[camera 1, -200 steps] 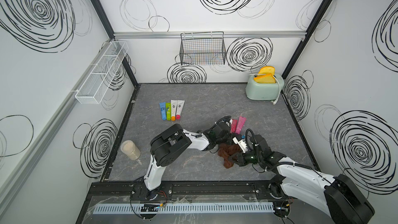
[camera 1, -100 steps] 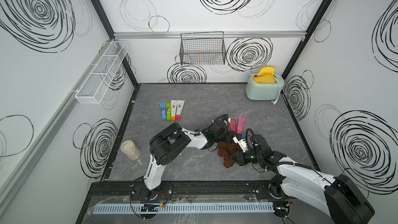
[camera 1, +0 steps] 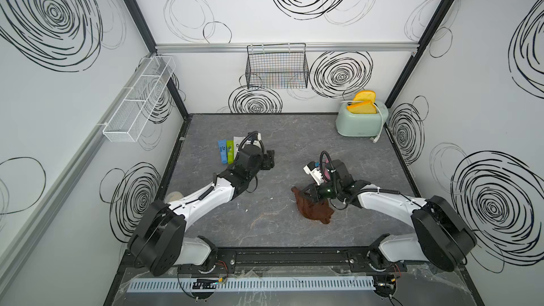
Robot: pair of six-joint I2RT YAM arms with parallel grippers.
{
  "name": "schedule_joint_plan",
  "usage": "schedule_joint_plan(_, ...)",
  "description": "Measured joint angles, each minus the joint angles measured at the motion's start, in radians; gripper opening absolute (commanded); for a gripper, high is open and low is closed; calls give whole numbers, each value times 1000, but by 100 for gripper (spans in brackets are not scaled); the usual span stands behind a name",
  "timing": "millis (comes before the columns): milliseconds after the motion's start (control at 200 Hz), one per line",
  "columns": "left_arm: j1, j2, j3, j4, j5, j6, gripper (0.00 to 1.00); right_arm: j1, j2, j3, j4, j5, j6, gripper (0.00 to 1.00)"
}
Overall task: Wipe the surface of the toothpaste tube
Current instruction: Move the toothpaste to the center of the board.
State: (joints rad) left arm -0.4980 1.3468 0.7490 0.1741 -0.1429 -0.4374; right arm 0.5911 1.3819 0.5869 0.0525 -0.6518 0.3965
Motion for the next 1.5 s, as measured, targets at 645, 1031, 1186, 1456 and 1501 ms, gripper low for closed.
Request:
schedule_joint_plan(645, 190, 150, -13, -95, 23, 134, 58, 0, -46, -147, 50, 6, -19, 0)
schedule_joint_plan(1031, 258, 422, 294, -201, -23, 205, 56, 7, -46, -187, 106, 0, -10, 0)
schedule_joint_plan(1186, 265, 482, 321, -250, -22, 213, 52, 10, -46, -193, 120, 0, -8, 0)
schedule_joint_plan(1456, 265, 538, 378, -309, -15, 221, 44, 14, -44, -196, 135, -1, -5, 0)
schedule_joint_plan(1501, 265, 546, 390, -317, -15, 222, 42, 14, -44, -196, 135, -1, -5, 0)
